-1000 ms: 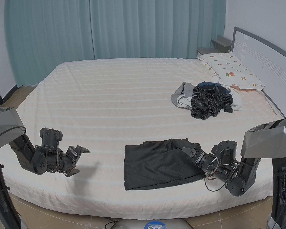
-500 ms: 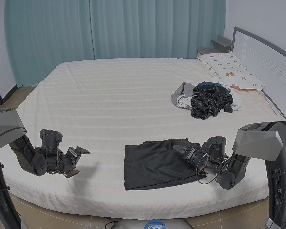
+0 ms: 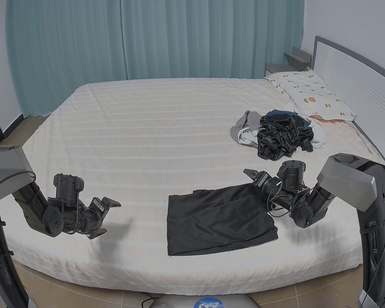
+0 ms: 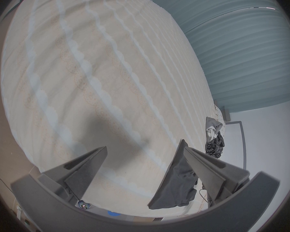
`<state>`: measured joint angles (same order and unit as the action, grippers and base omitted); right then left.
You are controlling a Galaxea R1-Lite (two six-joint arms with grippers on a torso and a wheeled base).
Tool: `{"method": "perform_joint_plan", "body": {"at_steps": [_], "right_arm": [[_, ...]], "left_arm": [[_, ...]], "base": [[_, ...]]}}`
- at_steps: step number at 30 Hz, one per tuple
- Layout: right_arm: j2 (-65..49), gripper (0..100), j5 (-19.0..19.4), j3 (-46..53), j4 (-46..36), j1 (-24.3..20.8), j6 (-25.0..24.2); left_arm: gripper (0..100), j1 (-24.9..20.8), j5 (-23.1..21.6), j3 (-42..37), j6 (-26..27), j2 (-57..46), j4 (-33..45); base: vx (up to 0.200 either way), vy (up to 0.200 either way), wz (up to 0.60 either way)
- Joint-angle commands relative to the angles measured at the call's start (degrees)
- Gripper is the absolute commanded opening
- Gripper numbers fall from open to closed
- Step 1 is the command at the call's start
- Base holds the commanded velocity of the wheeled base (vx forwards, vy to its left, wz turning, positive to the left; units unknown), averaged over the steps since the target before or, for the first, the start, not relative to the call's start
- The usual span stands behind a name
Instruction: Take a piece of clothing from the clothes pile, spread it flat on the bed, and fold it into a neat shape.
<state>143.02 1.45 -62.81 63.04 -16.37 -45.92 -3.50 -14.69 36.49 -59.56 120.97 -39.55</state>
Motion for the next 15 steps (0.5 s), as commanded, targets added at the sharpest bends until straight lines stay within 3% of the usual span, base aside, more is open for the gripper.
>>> {"method": "perform_joint_plan", "body": {"at_steps": [1, 11, 12, 15], "right_arm": [[1.03, 100, 0.13, 0.05, 0.42, 2.57, 3.03], [2.79, 100, 2.24, -0.83, -0.2, 2.05, 8.13], [3.14, 0, 2.5, -1.18, -0.28, 1.87, 8.48], [4.2, 0, 3.12, -1.79, -0.28, 1.78, 9.62]], "left_arm": [[100, -0.02, 0.01, -0.01, -0.03, 0.06, 0.0], [100, -0.02, 0.01, -0.01, 0.06, 0.06, 0.0], [100, -0.02, 0.1, -0.01, 0.06, 0.06, 0.0], [100, -0.02, 0.01, -0.01, 0.15, 0.15, 0.0]], "base": [[0.0, 0.0, 0.0], [0.0, 0.0, 0.0], [0.0, 0.0, 0.0], [0.0, 0.0, 0.0]]}}
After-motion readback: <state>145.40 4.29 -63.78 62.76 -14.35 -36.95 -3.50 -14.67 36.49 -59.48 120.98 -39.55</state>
